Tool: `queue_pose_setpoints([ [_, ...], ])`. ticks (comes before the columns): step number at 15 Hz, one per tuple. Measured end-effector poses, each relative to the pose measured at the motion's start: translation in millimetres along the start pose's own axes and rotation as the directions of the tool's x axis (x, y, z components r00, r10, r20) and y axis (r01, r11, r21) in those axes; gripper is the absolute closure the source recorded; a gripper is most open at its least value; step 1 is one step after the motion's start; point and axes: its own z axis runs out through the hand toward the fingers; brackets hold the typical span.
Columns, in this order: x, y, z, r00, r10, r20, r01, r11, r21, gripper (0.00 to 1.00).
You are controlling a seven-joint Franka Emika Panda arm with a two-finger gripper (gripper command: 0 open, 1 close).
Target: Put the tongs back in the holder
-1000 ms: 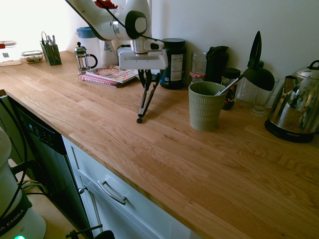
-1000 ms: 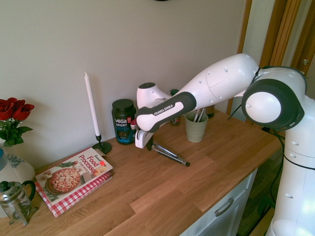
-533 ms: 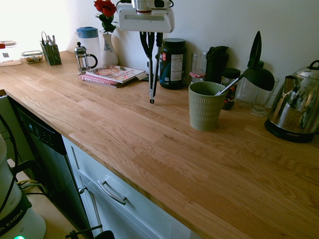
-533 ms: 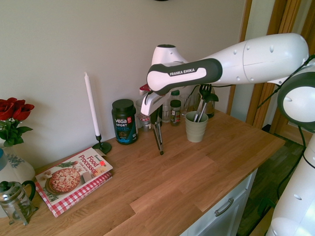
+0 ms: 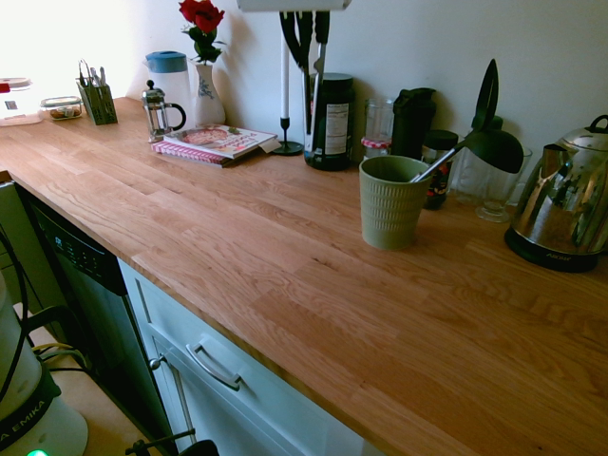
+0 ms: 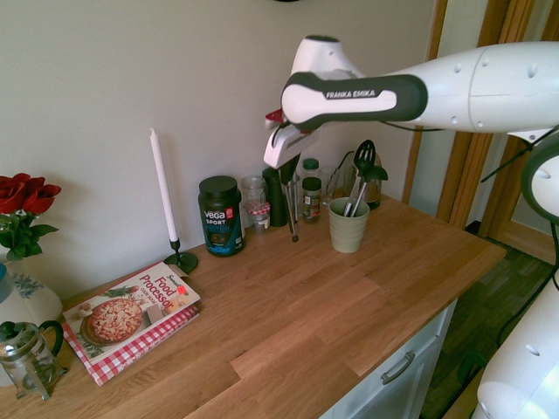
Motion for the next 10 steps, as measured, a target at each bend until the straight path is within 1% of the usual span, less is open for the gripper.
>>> queue_pose_setpoints([
  [3, 32.9, 40.3, -82.1, 0.989, 0.108, -0.099, -0.107, 0.994, 0.013, 1.00],
  [4, 42.2, 58.1, -97.6, 0.983, 0.144, -0.117, -0.143, 0.990, 0.018, 1.00],
  [5, 49.8, 75.6, -103.9, 0.976, 0.179, -0.125, -0.178, 0.984, 0.022, 1.00],
  [7, 59.3, 108.9, -89.6, 0.969, 0.225, -0.102, -0.223, 0.974, 0.028, 1.00],
  [10, 61.7, 149.1, -29.9, 0.963, 0.251, -0.095, -0.248, 0.968, 0.044, 1.00],
])
